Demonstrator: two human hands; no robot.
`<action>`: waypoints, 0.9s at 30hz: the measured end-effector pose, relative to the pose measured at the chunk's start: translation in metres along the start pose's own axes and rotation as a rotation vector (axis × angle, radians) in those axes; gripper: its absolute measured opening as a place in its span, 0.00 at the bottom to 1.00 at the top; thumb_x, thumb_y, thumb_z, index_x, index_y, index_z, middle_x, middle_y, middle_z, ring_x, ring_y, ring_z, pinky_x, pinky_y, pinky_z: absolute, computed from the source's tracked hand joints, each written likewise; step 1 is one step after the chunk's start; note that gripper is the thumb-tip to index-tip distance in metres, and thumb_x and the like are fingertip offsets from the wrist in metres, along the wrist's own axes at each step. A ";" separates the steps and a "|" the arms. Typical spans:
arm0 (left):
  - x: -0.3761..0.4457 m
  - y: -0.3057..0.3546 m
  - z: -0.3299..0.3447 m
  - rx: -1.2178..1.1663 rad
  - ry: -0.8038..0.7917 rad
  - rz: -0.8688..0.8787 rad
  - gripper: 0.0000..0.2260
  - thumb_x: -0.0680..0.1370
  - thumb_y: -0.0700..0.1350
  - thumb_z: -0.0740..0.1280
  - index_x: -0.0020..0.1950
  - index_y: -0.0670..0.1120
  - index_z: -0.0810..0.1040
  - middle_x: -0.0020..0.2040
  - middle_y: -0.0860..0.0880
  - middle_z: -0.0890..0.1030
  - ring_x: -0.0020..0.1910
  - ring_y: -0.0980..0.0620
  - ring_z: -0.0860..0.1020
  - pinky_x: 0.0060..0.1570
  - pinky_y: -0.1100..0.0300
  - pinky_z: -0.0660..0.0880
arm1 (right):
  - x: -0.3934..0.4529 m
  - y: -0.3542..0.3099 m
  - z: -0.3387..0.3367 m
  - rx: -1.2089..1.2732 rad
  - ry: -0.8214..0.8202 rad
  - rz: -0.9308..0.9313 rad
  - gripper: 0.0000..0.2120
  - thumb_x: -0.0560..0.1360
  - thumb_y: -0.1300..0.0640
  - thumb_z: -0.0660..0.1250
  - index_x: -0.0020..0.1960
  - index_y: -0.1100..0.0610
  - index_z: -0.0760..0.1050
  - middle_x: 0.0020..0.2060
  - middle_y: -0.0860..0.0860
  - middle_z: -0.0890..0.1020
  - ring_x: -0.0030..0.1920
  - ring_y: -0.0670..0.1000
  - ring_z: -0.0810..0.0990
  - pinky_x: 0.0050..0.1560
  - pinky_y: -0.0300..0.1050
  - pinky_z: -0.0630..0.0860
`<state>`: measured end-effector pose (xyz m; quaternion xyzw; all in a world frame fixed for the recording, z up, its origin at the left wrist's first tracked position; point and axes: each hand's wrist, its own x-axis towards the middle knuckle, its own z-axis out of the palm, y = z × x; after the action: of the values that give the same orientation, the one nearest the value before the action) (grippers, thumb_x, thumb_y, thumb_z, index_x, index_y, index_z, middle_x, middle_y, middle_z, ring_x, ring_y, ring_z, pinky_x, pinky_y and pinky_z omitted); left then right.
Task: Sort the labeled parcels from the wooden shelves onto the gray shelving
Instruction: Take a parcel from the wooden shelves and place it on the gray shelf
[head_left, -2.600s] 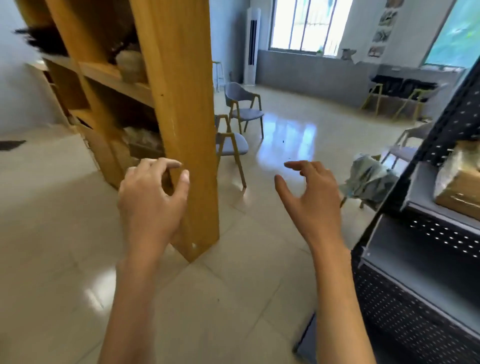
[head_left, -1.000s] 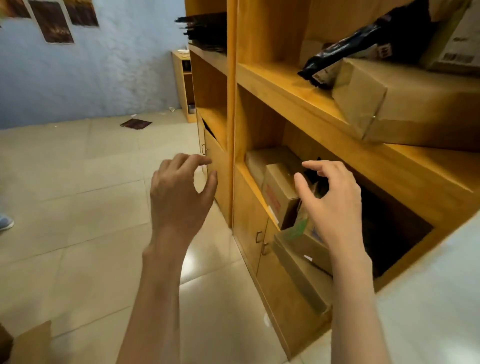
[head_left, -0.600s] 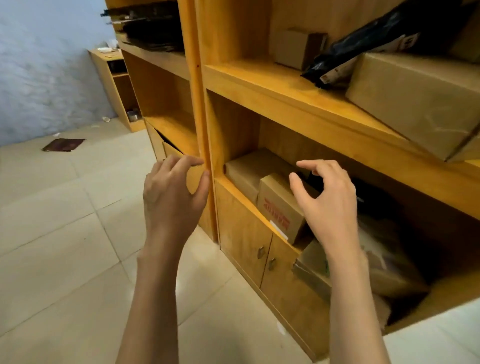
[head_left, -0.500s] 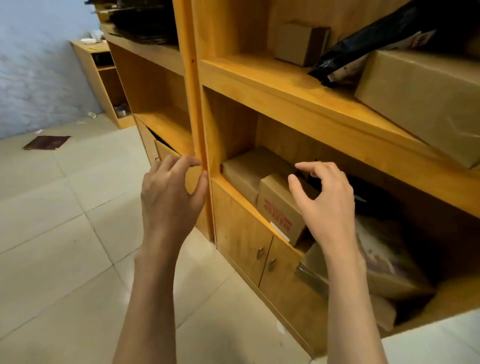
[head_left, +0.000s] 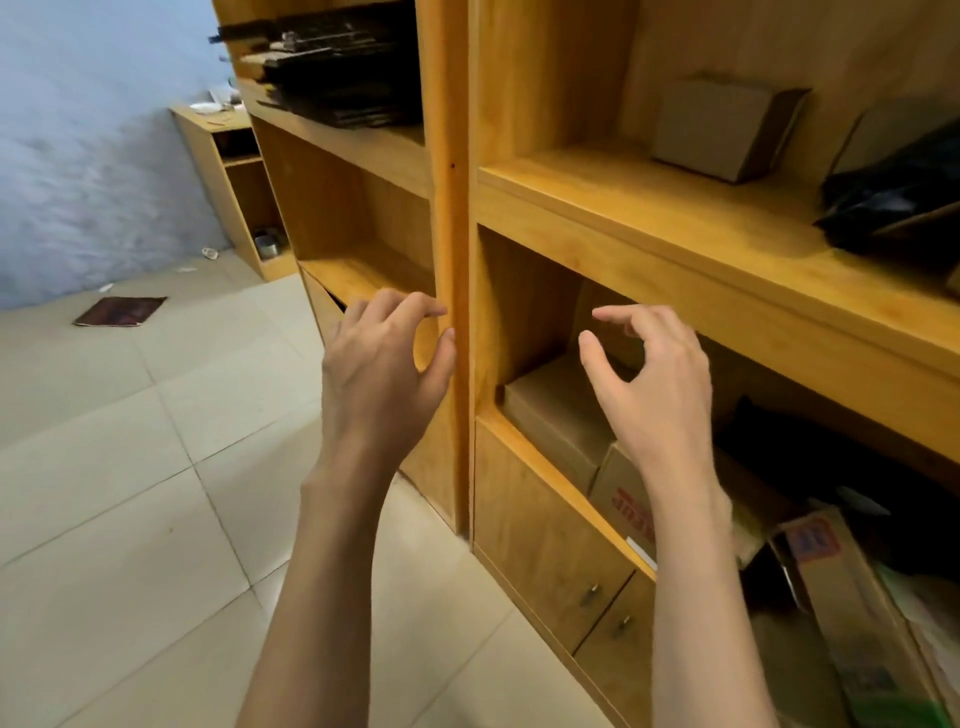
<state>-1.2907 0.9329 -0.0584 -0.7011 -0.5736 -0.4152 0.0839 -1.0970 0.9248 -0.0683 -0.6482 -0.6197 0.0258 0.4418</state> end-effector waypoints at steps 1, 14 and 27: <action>0.008 -0.008 0.003 -0.002 -0.004 0.010 0.12 0.76 0.48 0.64 0.53 0.44 0.81 0.48 0.45 0.81 0.47 0.46 0.77 0.45 0.58 0.68 | 0.006 -0.003 0.009 -0.001 0.002 -0.002 0.12 0.78 0.48 0.65 0.59 0.49 0.77 0.59 0.47 0.77 0.59 0.41 0.68 0.60 0.38 0.62; 0.087 -0.084 0.074 -0.120 -0.172 0.249 0.10 0.78 0.49 0.66 0.56 0.47 0.80 0.53 0.47 0.80 0.54 0.47 0.77 0.52 0.55 0.68 | 0.032 -0.019 0.075 -0.277 0.153 0.134 0.11 0.77 0.52 0.66 0.58 0.53 0.78 0.57 0.50 0.78 0.60 0.49 0.73 0.59 0.39 0.64; 0.095 -0.134 0.153 -0.301 -0.263 0.553 0.12 0.78 0.49 0.63 0.55 0.44 0.81 0.50 0.44 0.82 0.51 0.44 0.78 0.52 0.51 0.72 | 0.011 -0.014 0.158 -0.461 0.265 0.345 0.14 0.78 0.53 0.66 0.62 0.55 0.76 0.57 0.51 0.78 0.58 0.51 0.75 0.58 0.40 0.65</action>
<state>-1.3337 1.1378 -0.1402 -0.8821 -0.3001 -0.3629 0.0139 -1.1971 1.0167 -0.1501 -0.8245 -0.4273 -0.1255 0.3491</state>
